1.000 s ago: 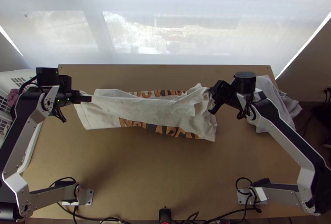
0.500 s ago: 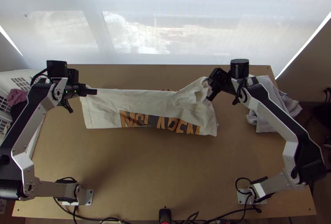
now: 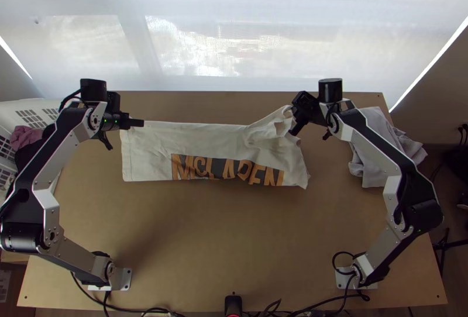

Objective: Fold the t-shirt

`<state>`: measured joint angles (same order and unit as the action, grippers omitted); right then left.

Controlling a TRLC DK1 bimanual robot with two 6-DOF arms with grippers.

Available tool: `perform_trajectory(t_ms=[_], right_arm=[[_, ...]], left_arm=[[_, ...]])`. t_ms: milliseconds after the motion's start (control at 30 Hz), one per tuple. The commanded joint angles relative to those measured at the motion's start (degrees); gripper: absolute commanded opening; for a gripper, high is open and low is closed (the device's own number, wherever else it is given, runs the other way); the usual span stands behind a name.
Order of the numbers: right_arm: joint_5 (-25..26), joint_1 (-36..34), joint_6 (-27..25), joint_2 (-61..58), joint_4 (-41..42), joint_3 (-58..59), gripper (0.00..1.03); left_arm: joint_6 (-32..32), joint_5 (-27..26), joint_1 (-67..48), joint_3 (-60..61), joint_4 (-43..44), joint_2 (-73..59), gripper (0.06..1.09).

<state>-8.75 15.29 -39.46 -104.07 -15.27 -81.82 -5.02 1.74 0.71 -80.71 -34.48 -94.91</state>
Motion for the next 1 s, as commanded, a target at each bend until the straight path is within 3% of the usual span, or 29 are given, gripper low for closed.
perform_trajectory(t_ms=[0, 967], right_arm=[[0.1, -0.4, -0.1, -3.6, 0.4, -1.4, 0.03], [2.5, -1.1, 0.6, -13.4, 0.4, -5.4, 0.03]], left_arm=[[-0.3, 0.0, 0.0, -1.6, 2.1, -4.3, 0.09], [-1.0, -0.1, -1.5, -7.5, 4.0, -18.0, 0.09]])
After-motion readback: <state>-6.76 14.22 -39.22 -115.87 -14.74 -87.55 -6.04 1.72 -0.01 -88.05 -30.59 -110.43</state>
